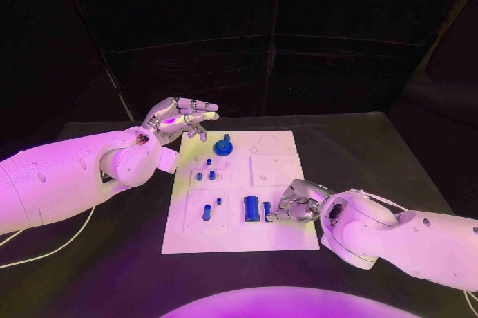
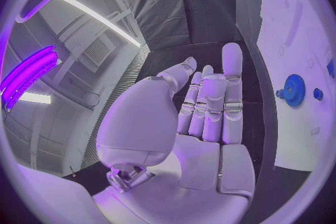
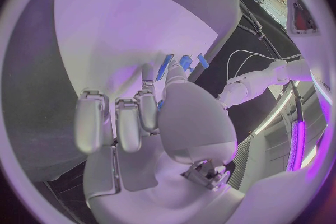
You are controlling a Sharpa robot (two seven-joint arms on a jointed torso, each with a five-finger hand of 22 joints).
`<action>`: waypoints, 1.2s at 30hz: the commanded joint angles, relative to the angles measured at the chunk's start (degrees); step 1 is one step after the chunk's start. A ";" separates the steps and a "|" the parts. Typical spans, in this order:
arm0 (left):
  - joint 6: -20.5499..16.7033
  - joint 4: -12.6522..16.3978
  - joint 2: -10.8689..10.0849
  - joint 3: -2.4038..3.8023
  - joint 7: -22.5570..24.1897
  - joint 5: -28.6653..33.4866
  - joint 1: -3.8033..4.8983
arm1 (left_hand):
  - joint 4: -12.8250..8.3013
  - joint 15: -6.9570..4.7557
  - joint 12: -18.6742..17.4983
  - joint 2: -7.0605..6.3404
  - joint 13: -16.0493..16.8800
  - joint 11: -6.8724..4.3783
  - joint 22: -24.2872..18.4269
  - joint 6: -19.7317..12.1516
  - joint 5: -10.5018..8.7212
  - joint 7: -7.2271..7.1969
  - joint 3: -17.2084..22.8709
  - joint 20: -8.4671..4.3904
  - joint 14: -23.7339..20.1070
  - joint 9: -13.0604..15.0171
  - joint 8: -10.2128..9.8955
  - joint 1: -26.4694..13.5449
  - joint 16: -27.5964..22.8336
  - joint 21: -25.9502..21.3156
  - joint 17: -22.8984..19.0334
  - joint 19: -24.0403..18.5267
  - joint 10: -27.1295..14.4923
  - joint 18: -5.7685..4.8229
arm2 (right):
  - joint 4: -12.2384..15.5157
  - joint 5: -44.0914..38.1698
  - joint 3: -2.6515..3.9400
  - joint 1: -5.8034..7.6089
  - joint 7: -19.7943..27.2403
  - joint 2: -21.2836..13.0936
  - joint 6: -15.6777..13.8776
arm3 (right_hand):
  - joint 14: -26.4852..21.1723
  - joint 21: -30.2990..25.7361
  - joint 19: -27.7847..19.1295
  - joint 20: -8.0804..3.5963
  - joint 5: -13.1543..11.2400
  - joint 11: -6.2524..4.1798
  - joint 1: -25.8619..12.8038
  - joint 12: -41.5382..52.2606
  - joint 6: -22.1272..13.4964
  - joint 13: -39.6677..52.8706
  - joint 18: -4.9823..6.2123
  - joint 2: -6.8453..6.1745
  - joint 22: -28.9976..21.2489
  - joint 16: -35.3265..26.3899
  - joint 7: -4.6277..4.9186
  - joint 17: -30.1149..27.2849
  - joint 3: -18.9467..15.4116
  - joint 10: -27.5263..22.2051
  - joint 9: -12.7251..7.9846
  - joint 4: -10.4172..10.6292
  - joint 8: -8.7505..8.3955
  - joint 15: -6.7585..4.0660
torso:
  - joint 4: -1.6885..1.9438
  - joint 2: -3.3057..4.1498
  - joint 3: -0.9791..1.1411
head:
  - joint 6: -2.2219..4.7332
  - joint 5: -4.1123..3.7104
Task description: Assemble the parts on the task board
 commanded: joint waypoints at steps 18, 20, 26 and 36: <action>0.15 -0.19 -0.17 0.03 0.51 0.14 0.08 | 0.00 0.09 0.28 0.08 0.07 -0.21 -0.06 -0.44 -0.04 -0.06 -0.37 0.20 -0.54 0.03 0.41 -0.36 0.22 -0.34 -0.18 -0.20 -0.41 0.78 | 2.60 3.36 0.07 0.19 25.60 -3.09 -6.18 | 4.22 -1.43 -1.20 1.55 2.94 2.83 12.22 -2.92 -8.54 1.80 -0.10 1.89 -0.50 -0.34 3.78 7.82 3.41 -1.93 -2.33 -7.50 -6.10 2.01 | 0.11 -0.07 -0.09 | 0.77 0.36; 0.15 -0.20 -0.13 0.03 0.54 0.14 0.08 | 0.00 0.09 0.28 0.08 0.07 -0.21 -0.06 -0.44 -0.04 -0.06 -0.37 0.20 -0.54 0.03 0.41 -0.36 0.22 -0.34 -0.18 -0.20 -0.41 0.78 | 2.24 1.81 0.07 0.20 27.11 -2.44 -6.38 | 4.22 -1.43 -1.22 1.70 5.09 2.99 13.94 -3.60 -8.64 1.38 -0.10 2.05 -0.50 -0.31 4.03 7.89 4.57 -2.41 -2.81 -8.61 -6.70 2.15 | 0.12 0.00 -0.06 | 0.84 0.42; 0.12 -0.19 -0.09 0.03 0.60 0.14 0.08 | 0.00 0.09 0.28 0.08 0.07 -0.21 -0.06 -0.44 -0.04 -0.06 -0.37 0.20 -0.54 0.03 0.41 -0.36 0.22 -0.34 -0.18 -0.20 -0.41 0.78 | 0.71 -2.16 0.07 0.19 28.32 0.31 -5.92 | 4.22 -1.40 -1.32 2.20 6.40 3.74 17.44 -4.89 -9.21 0.50 -0.10 2.48 -0.42 -0.24 5.01 8.04 9.75 -3.32 -5.22 -11.31 -9.14 2.77 | -0.05 0.04 -0.09 | 0.87 1.06; 0.06 -0.34 -0.15 0.03 0.63 0.14 0.09 | -0.04 0.09 0.31 0.08 0.07 -0.22 -0.07 -0.45 -0.04 -0.07 -0.38 0.21 -0.53 0.04 0.43 -0.29 0.27 -0.35 -0.12 -0.21 -0.42 0.79 | -1.96 -8.62 0.09 0.17 21.83 6.04 -4.51 | 4.35 -0.29 -1.14 3.47 15.12 4.99 8.23 -2.52 -10.38 1.61 -0.26 -5.92 0.89 0.33 6.87 8.93 38.23 -2.35 -14.90 -14.11 -9.66 3.65 | 0.18 0.14 0.07 | 0.81 1.67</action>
